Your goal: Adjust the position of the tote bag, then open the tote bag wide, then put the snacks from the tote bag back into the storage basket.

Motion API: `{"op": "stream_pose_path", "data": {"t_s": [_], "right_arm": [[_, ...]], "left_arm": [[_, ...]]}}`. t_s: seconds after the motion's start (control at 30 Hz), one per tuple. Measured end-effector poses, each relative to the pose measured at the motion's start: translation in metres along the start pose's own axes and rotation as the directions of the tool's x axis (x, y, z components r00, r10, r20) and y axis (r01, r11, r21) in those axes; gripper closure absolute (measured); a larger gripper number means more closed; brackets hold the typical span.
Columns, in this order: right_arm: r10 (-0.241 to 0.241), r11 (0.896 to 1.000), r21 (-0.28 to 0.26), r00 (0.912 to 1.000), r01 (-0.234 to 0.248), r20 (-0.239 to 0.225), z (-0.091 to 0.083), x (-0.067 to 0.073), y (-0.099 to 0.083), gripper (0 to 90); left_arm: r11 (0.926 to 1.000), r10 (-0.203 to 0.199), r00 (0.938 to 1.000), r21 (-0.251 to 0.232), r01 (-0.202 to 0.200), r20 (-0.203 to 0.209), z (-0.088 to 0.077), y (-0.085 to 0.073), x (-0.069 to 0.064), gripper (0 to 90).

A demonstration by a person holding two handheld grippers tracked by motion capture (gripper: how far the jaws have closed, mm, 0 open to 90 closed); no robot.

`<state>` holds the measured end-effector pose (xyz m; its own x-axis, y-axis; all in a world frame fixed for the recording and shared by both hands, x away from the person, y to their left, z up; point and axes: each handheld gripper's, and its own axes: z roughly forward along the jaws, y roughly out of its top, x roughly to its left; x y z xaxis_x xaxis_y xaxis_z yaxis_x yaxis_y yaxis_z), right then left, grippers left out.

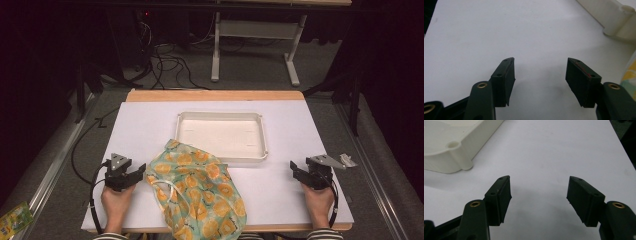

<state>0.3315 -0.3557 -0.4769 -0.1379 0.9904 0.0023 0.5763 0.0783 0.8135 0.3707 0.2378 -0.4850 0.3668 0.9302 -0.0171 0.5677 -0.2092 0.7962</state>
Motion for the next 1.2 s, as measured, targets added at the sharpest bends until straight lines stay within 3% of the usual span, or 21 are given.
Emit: {"op": "stream_pose_path", "data": {"t_s": [0.27,0.43,0.67,0.9,1.2], "right_arm": [[0.002,1.0,-0.008,1.0,-0.002,0.007,-0.001,0.0,-0.001,37.6],[0.017,1.0,-0.001,0.9999,-0.017,0.0,0.0,-0.002,0.0,37.8],[-0.001,1.0,0.002,1.0,0.001,0.01,0.001,-0.001,0.0,37.6],[0.006,1.0,0.008,0.9999,-0.006,0.011,0.001,-0.001,0.0,37.4],[0.013,1.0,0.014,0.9998,-0.013,0.015,0.002,0.0,0.001,37.0]], "left_arm": [[1.0,-0.001,1.0,-0.003,0.001,-0.001,0.0,0.0,0.0,40.4],[0.9997,-0.024,0.9995,-0.005,0.024,0.018,-0.001,0.0,0.003,40.8],[0.9996,-0.024,0.9991,-0.016,0.025,0.036,-0.003,0.001,0.003,41.8],[0.9981,-0.041,0.9971,-0.043,0.044,0.063,-0.02,0.003,0.003,40.2],[0.9992,-0.02,0.9939,-0.032,0.024,0.108,-0.034,0.003,-0.006,39.6]]}}
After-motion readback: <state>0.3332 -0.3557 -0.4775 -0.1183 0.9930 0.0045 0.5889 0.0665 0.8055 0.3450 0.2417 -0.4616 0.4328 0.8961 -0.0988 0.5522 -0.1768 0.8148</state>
